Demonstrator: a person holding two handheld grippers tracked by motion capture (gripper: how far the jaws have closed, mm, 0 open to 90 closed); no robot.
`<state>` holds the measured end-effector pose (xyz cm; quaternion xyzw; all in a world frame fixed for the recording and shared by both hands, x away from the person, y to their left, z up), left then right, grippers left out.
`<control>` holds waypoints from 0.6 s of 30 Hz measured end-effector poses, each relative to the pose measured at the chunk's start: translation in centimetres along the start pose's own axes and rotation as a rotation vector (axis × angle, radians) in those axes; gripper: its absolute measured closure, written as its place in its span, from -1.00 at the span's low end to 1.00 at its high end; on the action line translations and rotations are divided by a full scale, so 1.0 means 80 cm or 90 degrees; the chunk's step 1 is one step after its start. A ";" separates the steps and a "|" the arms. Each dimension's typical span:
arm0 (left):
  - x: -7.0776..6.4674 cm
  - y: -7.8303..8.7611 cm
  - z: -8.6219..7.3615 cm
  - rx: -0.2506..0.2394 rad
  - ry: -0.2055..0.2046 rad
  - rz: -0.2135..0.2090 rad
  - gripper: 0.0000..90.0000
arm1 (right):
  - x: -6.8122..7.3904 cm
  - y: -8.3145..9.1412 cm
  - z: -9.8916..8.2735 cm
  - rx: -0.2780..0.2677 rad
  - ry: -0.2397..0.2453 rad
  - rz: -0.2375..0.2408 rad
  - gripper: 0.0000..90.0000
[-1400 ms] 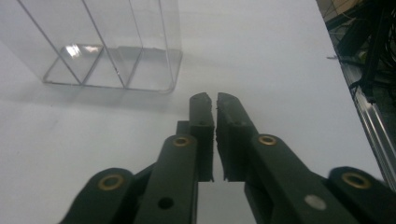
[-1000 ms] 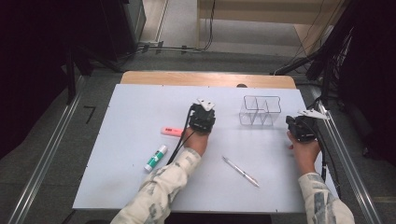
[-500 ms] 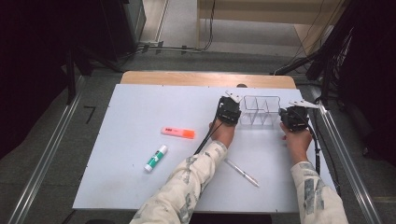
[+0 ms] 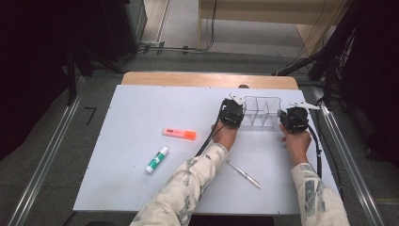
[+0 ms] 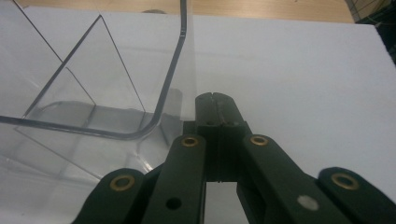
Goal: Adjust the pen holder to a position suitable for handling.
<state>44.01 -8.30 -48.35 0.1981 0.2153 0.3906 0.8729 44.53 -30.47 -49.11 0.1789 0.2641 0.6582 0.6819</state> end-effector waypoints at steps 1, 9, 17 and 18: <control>0.003 0.004 0.000 0.005 0.002 0.003 1.00 | 0.003 0.001 0.000 -0.004 0.006 0.003 0.96; 0.030 0.045 -0.013 0.012 0.015 0.020 1.00 | 0.044 0.013 -0.002 -0.015 0.023 0.044 0.96; 0.068 0.108 -0.038 0.030 0.045 0.042 1.00 | 0.111 0.029 -0.007 -0.019 0.041 0.096 0.96; 0.073 0.115 -0.041 0.031 0.049 0.045 1.00 | 0.120 0.031 -0.007 -0.020 0.045 0.100 0.96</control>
Point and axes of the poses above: each handheld gripper's, and its own axes: y roughly backward along the jaws, z roughly out of its top, x roughly to its left, the point moved 2 cm from there along -y, roughly forward along the jaws, and after that the axes turned 15 degrees about -z, right-handed, at the moved point
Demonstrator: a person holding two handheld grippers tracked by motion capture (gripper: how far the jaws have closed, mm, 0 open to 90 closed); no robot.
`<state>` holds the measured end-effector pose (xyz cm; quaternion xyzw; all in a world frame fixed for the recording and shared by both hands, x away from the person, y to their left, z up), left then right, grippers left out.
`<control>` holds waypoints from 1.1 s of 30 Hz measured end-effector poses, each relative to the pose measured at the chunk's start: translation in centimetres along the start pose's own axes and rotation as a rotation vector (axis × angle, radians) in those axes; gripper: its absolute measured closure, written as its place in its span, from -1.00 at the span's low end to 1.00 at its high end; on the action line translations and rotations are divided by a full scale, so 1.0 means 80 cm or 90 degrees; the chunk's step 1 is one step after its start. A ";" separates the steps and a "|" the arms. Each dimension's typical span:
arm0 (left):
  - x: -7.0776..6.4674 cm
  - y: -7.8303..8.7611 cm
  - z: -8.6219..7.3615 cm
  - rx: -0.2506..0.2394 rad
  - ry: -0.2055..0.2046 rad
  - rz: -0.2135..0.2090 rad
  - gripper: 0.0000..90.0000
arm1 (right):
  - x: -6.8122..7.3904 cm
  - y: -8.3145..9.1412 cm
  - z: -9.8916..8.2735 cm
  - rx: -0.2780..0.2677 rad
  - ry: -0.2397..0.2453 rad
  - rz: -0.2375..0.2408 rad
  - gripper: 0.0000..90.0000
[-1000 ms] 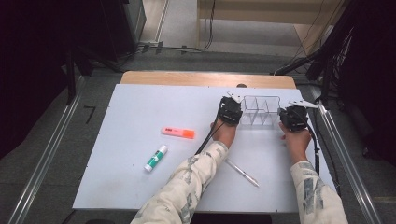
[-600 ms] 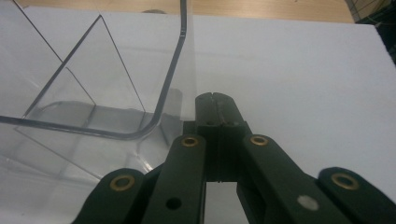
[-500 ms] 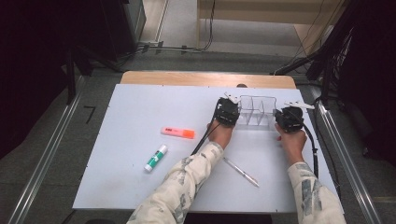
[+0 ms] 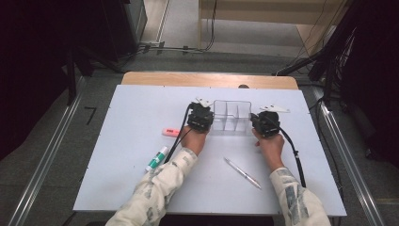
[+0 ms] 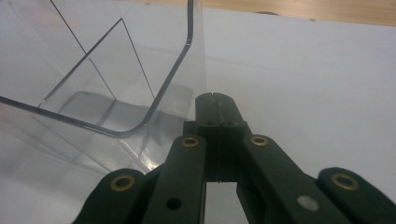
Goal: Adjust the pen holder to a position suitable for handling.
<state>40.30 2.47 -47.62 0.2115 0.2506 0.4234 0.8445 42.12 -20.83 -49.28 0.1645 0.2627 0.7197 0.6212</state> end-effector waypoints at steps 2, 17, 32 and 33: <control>0.011 0.013 -0.005 0.005 0.007 0.006 1.00 | 0.018 0.001 0.001 0.000 0.003 0.011 0.96; 0.050 0.049 -0.021 -0.012 0.019 0.033 1.00 | 0.079 0.004 0.008 -0.007 0.020 0.043 0.96; 0.100 0.134 -0.046 -0.085 0.034 0.090 0.74 | 0.015 0.048 -0.008 -0.036 0.038 0.027 0.64; 0.105 0.141 -0.052 -0.087 0.040 0.091 0.61 | 0.008 0.053 -0.013 -0.033 0.041 0.025 0.56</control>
Point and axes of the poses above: each handheld gripper's, and its own axes: y roughly backward along the jaws, z roughly out of its top, x roughly to its left, the point moved 2 cm from there along -y, roughly forward along the jaws, and after that the axes turned 15 degrees about -z, right-handed, at the moved point
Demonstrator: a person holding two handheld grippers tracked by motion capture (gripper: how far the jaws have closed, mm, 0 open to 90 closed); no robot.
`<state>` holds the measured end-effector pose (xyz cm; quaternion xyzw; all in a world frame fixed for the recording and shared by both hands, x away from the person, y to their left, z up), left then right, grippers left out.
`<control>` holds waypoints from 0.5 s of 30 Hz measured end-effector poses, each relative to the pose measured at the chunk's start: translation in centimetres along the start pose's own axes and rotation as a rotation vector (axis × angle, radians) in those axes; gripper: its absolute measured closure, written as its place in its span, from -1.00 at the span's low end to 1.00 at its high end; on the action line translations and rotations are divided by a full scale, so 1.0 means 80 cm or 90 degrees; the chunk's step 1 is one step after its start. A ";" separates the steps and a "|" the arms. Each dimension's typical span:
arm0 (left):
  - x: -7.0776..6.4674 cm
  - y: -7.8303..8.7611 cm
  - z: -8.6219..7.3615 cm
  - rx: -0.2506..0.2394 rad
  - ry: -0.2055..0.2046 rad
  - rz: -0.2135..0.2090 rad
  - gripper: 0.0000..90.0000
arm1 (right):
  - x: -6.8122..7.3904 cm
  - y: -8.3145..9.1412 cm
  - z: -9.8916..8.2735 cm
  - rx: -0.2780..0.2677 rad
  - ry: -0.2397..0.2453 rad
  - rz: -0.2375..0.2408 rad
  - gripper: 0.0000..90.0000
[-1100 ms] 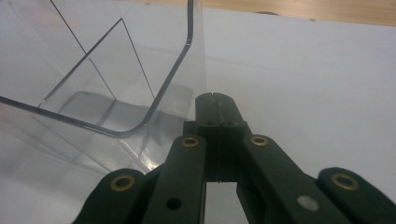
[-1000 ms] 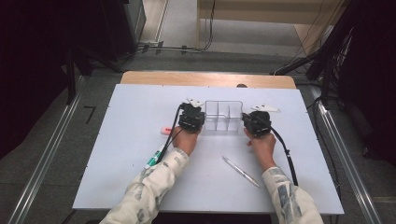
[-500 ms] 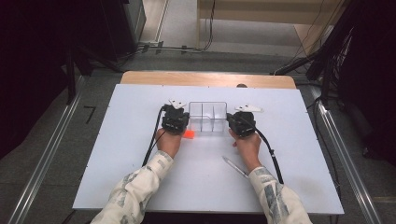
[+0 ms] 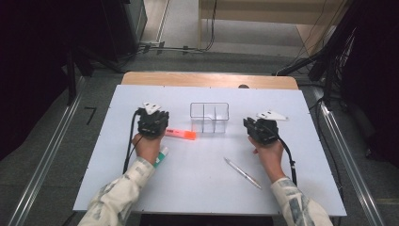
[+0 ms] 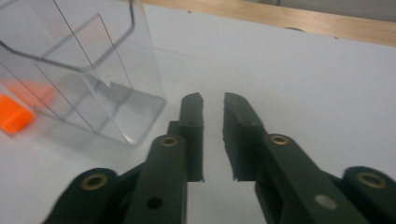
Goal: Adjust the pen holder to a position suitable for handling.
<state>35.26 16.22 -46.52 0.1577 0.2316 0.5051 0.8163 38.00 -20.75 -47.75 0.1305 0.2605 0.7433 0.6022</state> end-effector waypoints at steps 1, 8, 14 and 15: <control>0.006 0.008 -0.005 -0.003 0.004 0.003 0.46 | -0.006 0.005 -0.006 0.002 0.000 0.001 0.47; 0.039 0.050 -0.041 -0.033 0.048 0.057 -0.40 | -0.037 0.037 -0.035 0.026 -0.003 -0.022 -0.23; 0.053 0.077 -0.067 -0.023 0.066 0.067 -0.60 | -0.059 0.065 -0.061 0.034 -0.019 -0.032 -0.48; 0.055 0.082 -0.072 -0.022 0.065 0.072 -0.63 | -0.062 0.070 -0.065 0.032 -0.018 -0.041 -0.54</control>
Point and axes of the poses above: each handheld gripper's, and its own axes: y roughly backward along the jaws, z roughly out of its top, x roughly to its left, the point moved 2 cm from there along -y, roughly forward along the jaws, and after that the axes turned 15 degrees about -z, right-handed, at the moved point
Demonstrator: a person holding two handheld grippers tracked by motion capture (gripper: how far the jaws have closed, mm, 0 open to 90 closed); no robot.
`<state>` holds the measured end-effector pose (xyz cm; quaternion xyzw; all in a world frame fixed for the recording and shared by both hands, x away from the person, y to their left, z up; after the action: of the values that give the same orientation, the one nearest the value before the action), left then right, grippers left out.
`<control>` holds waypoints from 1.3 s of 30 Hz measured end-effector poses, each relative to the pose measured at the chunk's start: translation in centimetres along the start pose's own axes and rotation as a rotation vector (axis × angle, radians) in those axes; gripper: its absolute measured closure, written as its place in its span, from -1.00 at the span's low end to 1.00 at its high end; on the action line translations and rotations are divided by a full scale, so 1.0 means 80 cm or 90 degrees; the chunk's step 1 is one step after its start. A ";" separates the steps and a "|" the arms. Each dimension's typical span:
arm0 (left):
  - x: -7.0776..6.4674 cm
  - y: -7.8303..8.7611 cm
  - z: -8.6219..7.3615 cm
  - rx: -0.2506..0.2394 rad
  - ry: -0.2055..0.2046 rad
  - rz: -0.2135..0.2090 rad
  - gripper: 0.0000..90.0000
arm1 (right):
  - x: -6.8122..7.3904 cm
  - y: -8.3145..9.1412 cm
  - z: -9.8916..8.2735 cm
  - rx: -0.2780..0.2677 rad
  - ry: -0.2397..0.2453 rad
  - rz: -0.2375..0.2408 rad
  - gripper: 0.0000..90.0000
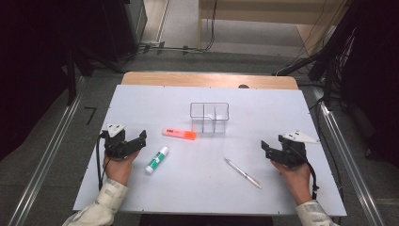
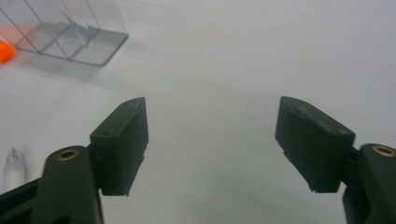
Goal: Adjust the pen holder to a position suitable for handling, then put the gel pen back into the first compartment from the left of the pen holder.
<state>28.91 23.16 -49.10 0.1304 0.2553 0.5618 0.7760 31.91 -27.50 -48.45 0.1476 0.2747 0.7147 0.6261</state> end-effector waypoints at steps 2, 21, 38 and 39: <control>0.005 0.010 -0.008 0.002 -0.008 0.008 -0.63 | -0.008 0.008 -0.010 0.004 -0.008 -0.015 -0.57; 0.015 0.036 -0.020 -0.012 -0.014 0.037 -0.64 | -0.029 0.031 -0.037 0.030 -0.029 -0.015 -0.63; 0.015 0.032 -0.020 -0.010 -0.015 0.037 -0.65 | -0.030 0.031 -0.039 0.036 -0.031 -0.011 -0.62; 0.016 0.031 -0.020 -0.009 -0.015 0.037 -0.65 | -0.029 0.031 -0.039 0.038 -0.032 -0.009 -0.62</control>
<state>26.31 25.07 -49.53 0.1389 0.2382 0.5844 0.7632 28.56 -30.58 -49.19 0.1824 0.2812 0.6976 0.6332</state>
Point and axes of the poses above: each handheld gripper's, and its own axes: y roughly backward along the jaws, z roughly out of its top, x roughly to its left, the point moved 2 cm from there along -y, roughly forward along the jaws, and after that the axes turned 15 degrees about -z, right-handed, at the moved point
